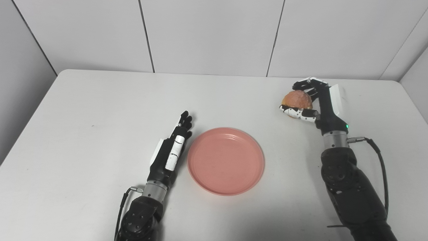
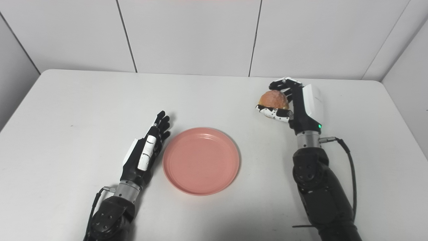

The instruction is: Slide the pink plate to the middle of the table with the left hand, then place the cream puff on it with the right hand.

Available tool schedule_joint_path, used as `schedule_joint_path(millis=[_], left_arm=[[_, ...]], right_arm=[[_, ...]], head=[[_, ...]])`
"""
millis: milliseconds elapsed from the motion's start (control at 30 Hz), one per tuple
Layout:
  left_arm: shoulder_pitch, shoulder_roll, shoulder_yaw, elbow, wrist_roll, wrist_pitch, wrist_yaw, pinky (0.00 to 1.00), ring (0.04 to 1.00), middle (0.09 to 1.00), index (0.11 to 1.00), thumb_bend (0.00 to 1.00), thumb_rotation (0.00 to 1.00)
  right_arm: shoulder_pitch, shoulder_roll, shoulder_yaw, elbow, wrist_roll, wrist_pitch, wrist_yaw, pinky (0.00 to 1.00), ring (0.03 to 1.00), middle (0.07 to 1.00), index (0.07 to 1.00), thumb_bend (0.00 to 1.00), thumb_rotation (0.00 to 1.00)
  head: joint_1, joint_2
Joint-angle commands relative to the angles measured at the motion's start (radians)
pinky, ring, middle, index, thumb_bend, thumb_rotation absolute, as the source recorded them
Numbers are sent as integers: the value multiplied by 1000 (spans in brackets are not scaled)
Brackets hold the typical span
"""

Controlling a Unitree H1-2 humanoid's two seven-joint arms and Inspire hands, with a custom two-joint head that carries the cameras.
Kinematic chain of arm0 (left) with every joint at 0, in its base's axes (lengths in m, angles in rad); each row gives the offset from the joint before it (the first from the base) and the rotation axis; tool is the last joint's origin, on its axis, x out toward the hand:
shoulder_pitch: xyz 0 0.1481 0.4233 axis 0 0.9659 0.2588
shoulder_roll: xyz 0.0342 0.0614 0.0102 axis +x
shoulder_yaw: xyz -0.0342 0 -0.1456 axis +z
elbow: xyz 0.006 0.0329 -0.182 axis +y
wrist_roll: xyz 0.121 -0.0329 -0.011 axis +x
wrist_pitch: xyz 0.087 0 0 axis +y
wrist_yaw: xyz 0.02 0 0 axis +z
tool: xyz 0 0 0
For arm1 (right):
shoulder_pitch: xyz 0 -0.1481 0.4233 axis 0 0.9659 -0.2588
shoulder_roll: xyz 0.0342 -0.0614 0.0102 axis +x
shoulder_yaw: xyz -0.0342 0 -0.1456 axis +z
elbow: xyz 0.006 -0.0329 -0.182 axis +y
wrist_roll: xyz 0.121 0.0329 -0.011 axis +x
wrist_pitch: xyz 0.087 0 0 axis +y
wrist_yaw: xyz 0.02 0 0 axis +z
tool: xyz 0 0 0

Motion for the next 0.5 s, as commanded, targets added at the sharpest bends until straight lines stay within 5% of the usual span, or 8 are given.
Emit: schedule_joint_path(millis=[0,467], left_arm=[[13,-11,-1,-7,0,-12,9,994,995,985,985,612,981],[14,-13,-7,-24,7,0,15,986,992,983,986,620,970]], right_arm=[[-22,-1,5,-52,-11,-68,-1,423,443,522,474,513,0],[33,61,100,-156,-75,-200,36,420,439,525,476,513,0]], head=[[3,2],[6,10]])
